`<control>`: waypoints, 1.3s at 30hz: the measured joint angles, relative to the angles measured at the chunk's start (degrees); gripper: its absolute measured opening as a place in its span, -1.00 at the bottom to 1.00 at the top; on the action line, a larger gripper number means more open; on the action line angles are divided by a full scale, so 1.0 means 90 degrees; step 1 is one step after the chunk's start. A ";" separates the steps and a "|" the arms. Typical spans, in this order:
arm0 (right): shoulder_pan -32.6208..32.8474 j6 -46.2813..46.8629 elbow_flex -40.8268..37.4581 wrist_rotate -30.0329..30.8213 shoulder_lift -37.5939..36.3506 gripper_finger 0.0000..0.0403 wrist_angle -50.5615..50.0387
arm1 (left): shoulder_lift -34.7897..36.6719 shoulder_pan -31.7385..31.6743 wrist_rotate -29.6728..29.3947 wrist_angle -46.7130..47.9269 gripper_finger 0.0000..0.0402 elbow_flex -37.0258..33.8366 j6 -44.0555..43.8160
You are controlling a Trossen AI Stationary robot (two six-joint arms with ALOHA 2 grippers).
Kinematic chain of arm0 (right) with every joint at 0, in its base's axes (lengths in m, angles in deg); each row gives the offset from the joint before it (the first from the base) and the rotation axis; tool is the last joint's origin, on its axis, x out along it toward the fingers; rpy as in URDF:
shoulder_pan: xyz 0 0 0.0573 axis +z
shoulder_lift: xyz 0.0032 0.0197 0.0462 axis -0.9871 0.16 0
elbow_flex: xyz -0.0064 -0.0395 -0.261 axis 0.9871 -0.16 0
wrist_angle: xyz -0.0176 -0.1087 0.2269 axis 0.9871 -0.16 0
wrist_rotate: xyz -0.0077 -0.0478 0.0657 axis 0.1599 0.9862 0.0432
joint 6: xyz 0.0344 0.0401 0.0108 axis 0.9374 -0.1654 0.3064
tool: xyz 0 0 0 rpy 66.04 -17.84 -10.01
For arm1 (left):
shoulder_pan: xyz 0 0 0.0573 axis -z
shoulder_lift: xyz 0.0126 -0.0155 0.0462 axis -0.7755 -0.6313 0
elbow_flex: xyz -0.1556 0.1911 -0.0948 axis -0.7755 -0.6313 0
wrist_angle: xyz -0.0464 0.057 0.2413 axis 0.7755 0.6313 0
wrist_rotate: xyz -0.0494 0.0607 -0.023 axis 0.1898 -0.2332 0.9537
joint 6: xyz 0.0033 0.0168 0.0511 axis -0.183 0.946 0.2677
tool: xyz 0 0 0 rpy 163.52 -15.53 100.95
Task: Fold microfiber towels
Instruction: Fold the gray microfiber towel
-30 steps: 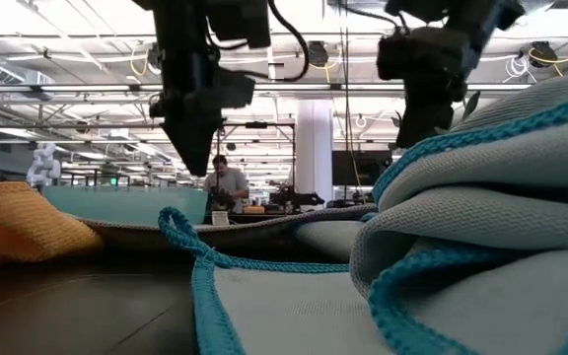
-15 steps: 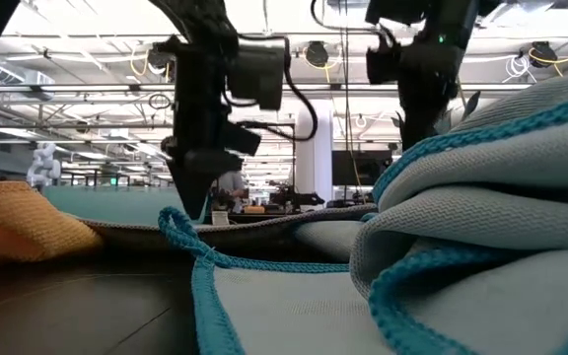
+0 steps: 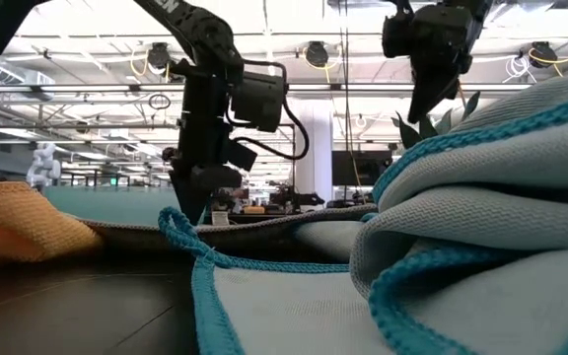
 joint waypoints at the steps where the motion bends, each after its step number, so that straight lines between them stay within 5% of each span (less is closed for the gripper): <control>1: 0.0036 -0.0027 0.0000 -0.0048 0.0000 -1.00 -0.0056 | 0.0086 0.0056 0.0126 0.0080 -0.56 0.0009 -0.0002; 6: 0.0358 0.0185 0.0000 -0.0295 -0.0002 -1.00 -0.0554 | 0.0854 0.0634 -0.0190 0.0724 -0.56 0.0277 -0.0315; 12: 0.0830 0.0870 -0.0002 -0.1636 0.0021 -0.99 -0.0783 | 0.2214 0.1463 -0.0586 0.1119 -0.56 0.0363 -0.1493; 16: 0.1459 0.1324 -0.0002 -0.1652 0.0019 -0.98 -0.1052 | 0.2674 0.2032 -0.1197 0.1553 -0.56 0.0360 -0.2487; 27: 0.3127 0.3029 -0.0005 -0.1645 0.0171 -0.98 -0.0676 | 0.2510 0.3281 -0.1329 0.1796 -0.56 0.0351 -0.3905; 33: 0.3219 0.2551 -0.0005 -0.1824 0.0730 -0.94 -0.0435 | 0.2488 0.3304 -0.1447 0.2002 -0.56 0.0351 -0.4029; 39: 0.3094 0.1930 -0.0007 -0.2110 0.1265 -0.58 -0.0364 | 0.2486 0.3197 -0.1489 0.2151 -0.73 0.0351 -0.3825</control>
